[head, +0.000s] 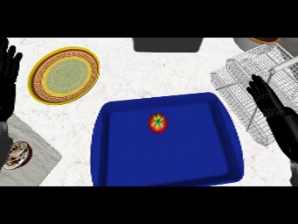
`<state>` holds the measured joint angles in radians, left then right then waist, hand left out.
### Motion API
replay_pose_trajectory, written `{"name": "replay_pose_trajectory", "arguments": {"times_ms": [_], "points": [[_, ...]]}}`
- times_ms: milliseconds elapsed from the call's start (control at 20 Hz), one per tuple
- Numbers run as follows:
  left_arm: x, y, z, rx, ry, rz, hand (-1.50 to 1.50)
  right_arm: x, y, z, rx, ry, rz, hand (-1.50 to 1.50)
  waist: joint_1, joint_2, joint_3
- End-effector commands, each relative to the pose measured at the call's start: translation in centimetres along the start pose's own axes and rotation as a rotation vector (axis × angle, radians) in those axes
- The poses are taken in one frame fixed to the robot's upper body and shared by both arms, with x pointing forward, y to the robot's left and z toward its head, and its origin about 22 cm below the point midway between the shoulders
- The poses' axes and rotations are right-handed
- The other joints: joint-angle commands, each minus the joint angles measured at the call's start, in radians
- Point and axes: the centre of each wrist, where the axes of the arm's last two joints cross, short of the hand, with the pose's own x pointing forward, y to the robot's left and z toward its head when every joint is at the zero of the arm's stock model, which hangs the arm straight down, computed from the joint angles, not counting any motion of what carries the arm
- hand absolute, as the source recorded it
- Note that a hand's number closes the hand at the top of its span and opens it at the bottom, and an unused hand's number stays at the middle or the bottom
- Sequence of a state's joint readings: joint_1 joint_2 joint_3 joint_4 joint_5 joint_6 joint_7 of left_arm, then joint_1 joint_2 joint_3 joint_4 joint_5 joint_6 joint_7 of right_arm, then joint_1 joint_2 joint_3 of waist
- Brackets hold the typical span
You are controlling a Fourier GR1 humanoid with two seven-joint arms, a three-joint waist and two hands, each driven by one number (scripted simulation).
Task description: Pick the tomato from the tray and place it in the tiered basket
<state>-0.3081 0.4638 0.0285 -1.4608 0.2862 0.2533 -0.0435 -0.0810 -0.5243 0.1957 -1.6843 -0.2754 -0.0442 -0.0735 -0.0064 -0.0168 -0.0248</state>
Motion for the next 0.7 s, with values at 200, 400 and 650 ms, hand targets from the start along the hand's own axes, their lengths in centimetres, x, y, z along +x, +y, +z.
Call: {"name": "replay_pose_trajectory", "arguments": {"times_ms": [200,400,650], "points": [[-3.8,-6.2,3.7,-0.337,0.14,0.052,0.0,1.5,13.4,-5.8,0.005,0.088,-0.137,-1.5,0.063,0.038,0.021],[-6.1,-9.3,6.7,-0.465,0.22,0.094,0.0,-0.1,19.4,-6.6,-0.081,0.191,-0.136,-1.5,0.079,0.045,0.023],[-7.9,-9.6,7.8,-0.47,0.25,0.085,0.0,0.6,22.8,-9.5,-0.139,-0.016,-0.022,-1.5,0.063,0.03,0.025]]}}
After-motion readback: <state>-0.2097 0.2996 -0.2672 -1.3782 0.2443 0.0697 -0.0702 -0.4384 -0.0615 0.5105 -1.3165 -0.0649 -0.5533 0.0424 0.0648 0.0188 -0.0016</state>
